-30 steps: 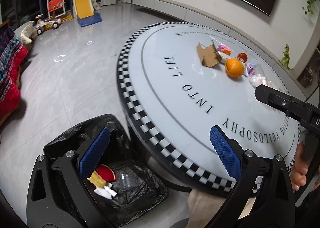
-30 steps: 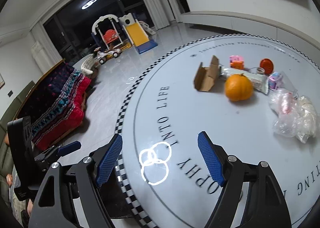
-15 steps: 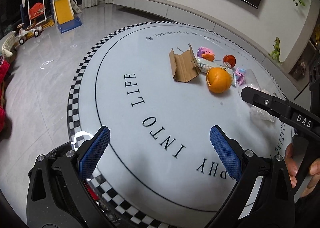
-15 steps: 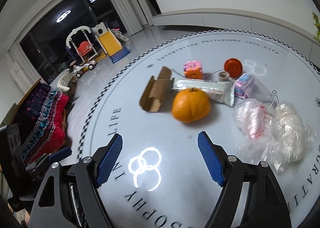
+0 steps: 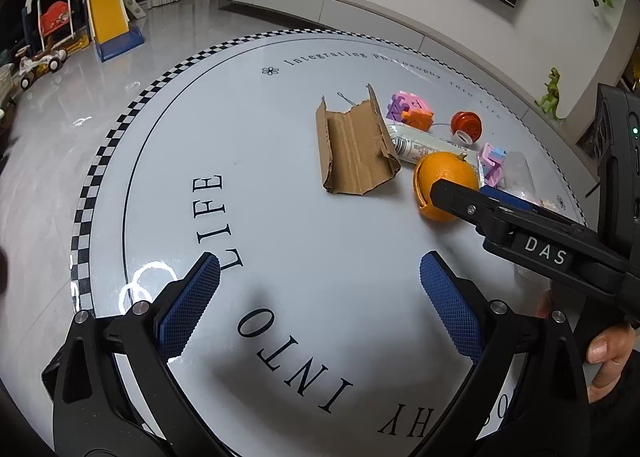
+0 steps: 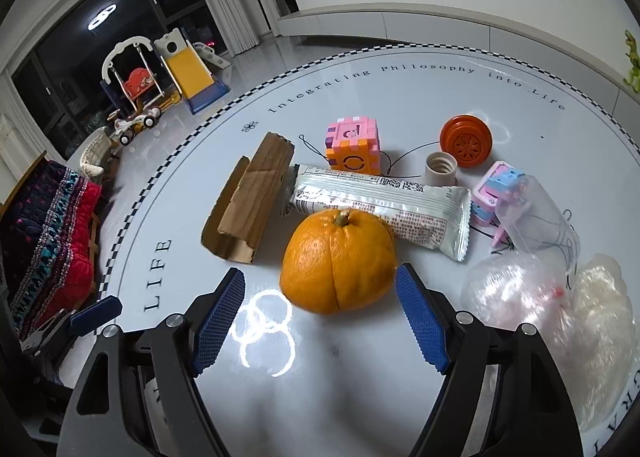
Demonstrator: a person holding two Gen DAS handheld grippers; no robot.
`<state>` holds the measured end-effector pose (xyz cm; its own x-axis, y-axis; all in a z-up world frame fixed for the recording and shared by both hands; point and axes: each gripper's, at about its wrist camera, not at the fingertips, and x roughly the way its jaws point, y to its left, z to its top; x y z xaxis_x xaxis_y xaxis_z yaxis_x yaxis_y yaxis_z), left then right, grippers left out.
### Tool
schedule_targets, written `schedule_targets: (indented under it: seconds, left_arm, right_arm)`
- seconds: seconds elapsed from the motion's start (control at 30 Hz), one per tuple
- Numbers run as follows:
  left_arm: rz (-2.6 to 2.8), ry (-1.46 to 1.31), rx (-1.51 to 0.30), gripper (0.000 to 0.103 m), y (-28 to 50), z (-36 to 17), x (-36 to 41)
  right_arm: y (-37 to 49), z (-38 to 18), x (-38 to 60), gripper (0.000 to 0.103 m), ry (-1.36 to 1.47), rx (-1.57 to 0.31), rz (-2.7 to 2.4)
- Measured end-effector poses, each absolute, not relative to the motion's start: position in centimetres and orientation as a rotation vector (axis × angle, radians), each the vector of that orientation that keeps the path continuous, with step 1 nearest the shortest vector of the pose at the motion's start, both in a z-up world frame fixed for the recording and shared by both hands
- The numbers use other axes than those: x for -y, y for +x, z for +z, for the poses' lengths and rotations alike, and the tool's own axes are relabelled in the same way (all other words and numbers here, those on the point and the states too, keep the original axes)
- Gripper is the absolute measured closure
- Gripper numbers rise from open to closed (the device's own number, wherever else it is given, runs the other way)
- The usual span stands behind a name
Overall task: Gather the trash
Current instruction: 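Return to the table and grasp the orange with the right tool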
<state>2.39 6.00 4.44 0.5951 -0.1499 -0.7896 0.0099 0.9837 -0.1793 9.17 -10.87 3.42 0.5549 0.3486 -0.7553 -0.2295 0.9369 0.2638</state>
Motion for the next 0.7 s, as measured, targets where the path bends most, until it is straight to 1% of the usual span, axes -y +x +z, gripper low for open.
schedule_targets:
  seconds: [0.2, 0.23, 0.27, 0.3, 0.4, 0.57, 0.7]
  left_arm:
    - [-0.104, -0.168, -0.952, 0.006, 3.9, 3.5, -5.8]
    - [-0.11, -0.171, -0.953, 0.006, 4.2, 3.4, -5.7]
    - [-0.115, -0.174, -0.954, 0.006, 4.5, 3.3, -5.5]
    - [-0.117, -0.174, -0.958, 0.006, 4.9, 3.2, -5.4]
    - [-0.123, -0.199, -0.96, 0.006, 6.0, 3.0, -5.3]
    - [-0.118, -0.192, -0.968, 0.006, 7.8, 2.8, -4.8]
    - [-0.121, -0.189, -0.971, 0.006, 9.4, 2.7, -4.1]
  right_arm:
    - [10.5, 2.8, 10.5, 0.025, 0.101, -0.94, 0.312]
    - [10.7, 2.6, 10.5, 0.027, 0.093, -0.945, 0.307]
    - [10.9, 2.5, 10.5, 0.032, 0.086, -0.952, 0.308]
    - [11.0, 2.4, 10.5, 0.038, 0.075, -0.959, 0.303]
    - [11.3, 2.7, 11.2, 0.045, 0.119, -0.953, 0.307]
    - [10.9, 4.8, 12.9, 0.046, 0.158, -0.867, 0.288]
    - [11.2, 6.0, 14.2, 0.046, 0.202, -0.842, 0.288]
